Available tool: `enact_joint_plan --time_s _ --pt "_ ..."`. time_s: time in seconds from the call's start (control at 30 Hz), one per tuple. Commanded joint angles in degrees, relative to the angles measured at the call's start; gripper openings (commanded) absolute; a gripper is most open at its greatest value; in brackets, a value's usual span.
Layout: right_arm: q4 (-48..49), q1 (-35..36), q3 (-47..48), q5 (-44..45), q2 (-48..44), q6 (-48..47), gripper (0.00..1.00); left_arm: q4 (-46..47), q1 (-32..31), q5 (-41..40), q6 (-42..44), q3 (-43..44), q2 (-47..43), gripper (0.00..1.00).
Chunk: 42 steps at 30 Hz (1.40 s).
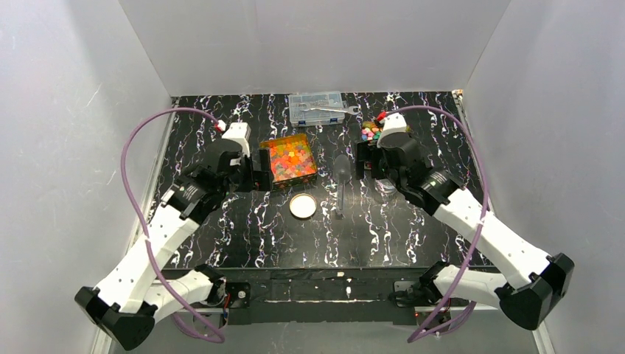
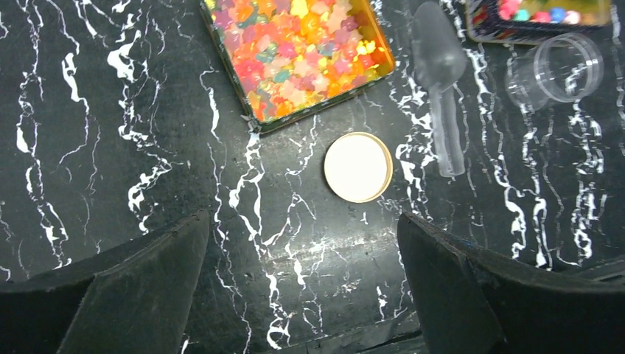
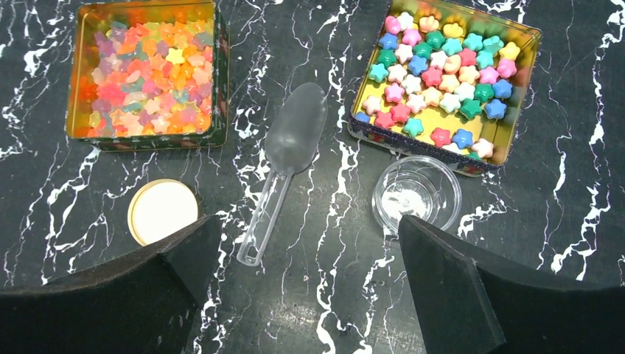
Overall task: Pack the candies
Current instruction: Move the storage box to the center of the board.
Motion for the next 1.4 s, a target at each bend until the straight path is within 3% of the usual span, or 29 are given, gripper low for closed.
enact_joint_plan --time_s 0.0,0.2,0.33,0.63,0.83,1.37 --pt "-2.0 0.1 4.9 2.3 4.0 -0.5 1.00 -4.2 0.0 -3.6 -0.8 3.3 3.6 0.99" --pt "-0.9 0.0 5.9 2.8 8.3 0.2 1.00 -6.7 1.4 -4.7 -4.0 6.5 11.5 0.99" --pt "-1.4 -0.4 8.2 4.1 12.4 0.2 1.00 -8.0 2.4 -5.8 -5.7 8.5 16.1 0.92" --pt "0.6 -7.6 12.7 -4.2 21.6 1.1 0.81 -8.6 8.3 -1.3 -8.3 11.0 24.4 0.78" --pt "1.4 -12.2 17.0 -7.7 29.7 2.5 0.68 -9.3 12.4 2.6 -8.3 12.5 29.0 0.77" --pt "1.4 -16.6 30.5 -6.7 49.4 3.8 0.54 -7.9 16.0 6.5 -5.3 11.4 32.4 0.80"
